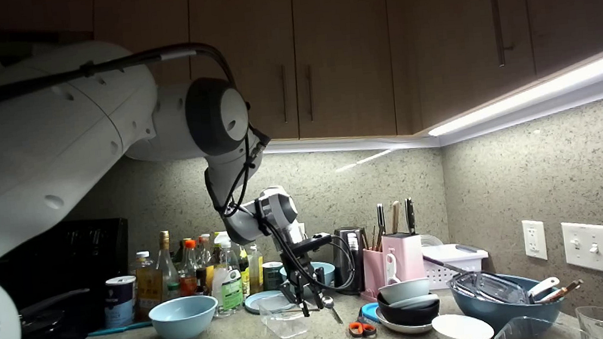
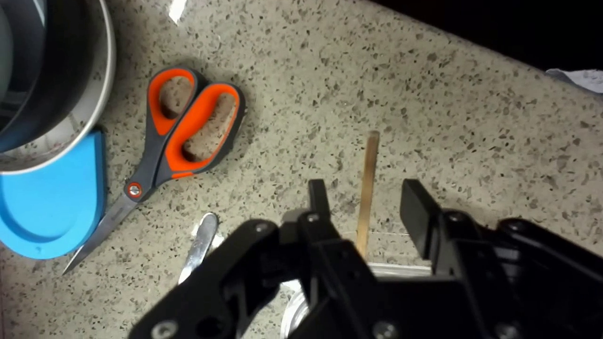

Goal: Remove one stick from the clear lunchbox on the right and put it in the clear lunchbox on the left

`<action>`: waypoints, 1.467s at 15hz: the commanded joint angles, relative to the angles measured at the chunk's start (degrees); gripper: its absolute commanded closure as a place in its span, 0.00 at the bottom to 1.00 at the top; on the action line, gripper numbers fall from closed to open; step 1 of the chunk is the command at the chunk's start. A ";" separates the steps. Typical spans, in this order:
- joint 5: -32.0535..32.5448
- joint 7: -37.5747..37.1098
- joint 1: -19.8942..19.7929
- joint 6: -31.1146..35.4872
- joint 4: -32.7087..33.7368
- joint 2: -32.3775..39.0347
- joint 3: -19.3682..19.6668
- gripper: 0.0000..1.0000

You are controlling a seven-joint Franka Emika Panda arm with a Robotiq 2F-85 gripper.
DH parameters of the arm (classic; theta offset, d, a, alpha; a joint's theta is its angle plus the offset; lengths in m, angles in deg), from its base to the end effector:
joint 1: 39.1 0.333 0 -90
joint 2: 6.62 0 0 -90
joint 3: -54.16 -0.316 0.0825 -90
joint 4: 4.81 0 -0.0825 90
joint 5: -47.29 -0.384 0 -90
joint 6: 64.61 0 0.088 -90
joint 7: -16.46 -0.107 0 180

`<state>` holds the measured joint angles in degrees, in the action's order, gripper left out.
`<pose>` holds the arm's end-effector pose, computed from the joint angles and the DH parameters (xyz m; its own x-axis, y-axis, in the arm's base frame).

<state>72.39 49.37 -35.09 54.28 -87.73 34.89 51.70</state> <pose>0.7129 0.0535 0.2546 0.6116 0.7386 -0.2834 0.7910 -0.5773 0.2026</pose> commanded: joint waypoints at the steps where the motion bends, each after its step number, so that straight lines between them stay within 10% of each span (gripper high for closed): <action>1: 0.82 1.80 0.22 -0.68 0.80 -0.75 0.09 0.23; 5: 1.40 1.07 0.79 -3.67 0.75 -3.40 0.72 0.00; 22: 1.26 -0.04 -0.37 -10.88 -2.90 -16.27 1.11 0.00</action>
<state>73.44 49.43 -35.04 43.68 -90.84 18.58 53.41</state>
